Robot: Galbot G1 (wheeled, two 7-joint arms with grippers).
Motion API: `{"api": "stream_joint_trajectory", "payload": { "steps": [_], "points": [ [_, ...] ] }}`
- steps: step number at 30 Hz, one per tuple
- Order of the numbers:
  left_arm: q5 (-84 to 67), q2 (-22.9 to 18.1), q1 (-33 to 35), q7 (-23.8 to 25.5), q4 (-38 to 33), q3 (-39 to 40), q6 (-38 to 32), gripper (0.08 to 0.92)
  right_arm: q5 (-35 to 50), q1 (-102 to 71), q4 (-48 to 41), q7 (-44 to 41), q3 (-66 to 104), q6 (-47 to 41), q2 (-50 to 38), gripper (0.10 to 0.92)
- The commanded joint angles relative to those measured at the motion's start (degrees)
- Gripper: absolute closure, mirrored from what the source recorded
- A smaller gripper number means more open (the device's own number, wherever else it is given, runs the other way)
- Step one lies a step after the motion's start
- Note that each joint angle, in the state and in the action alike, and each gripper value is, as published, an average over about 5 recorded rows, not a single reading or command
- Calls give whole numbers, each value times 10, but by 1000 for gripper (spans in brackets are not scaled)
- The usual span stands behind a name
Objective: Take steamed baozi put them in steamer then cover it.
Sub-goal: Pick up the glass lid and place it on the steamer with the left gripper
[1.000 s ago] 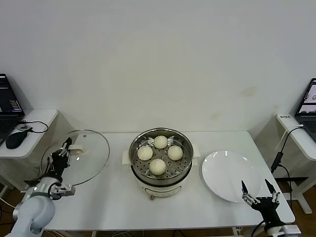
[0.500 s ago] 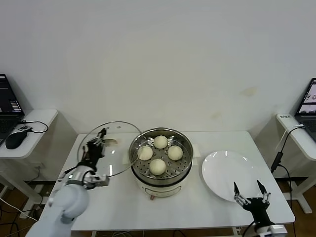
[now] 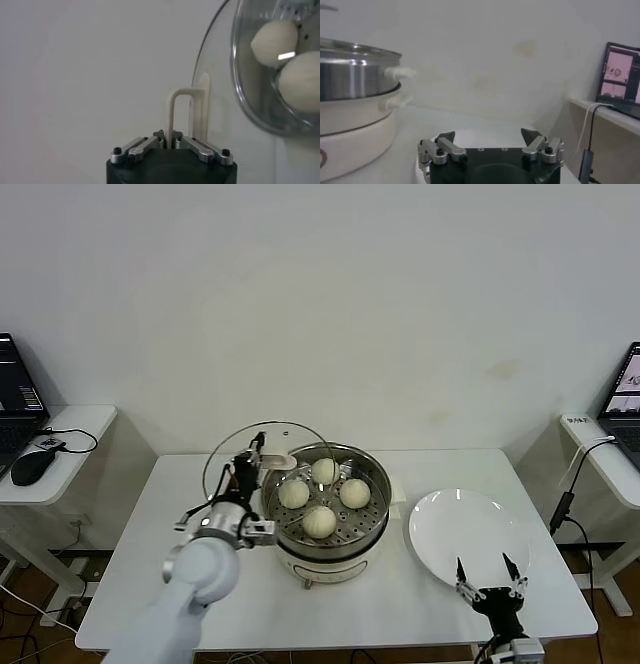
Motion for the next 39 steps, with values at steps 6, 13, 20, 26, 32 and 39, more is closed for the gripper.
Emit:
{"api": "stream_joint_trajectory", "payload": {
  "steps": [6, 13, 20, 26, 32, 39],
  "points": [
    [119, -137, -25, 49, 50, 45, 19, 848, -50, 11, -18, 10, -13, 4, 11, 202],
    [131, -156, -22, 51, 69, 51, 20, 848, -57, 12, -27, 10, -14, 6, 10, 203],
    [139, -170, -17, 47, 78, 54, 19, 848, -58, 12, -28, 9, -14, 8, 10, 203],
    [150, -177, -10, 45, 80, 57, 17, 848, -59, 10, -29, 8, -15, 9, 10, 203],
    [155, -180, 1, 43, 82, 54, 15, 848, -59, 11, -31, 7, -17, 9, 10, 203],
    [163, -184, 9, 40, 85, 49, 11, 848, -58, 10, -31, 6, -22, 9, 10, 203]
  ]
}}
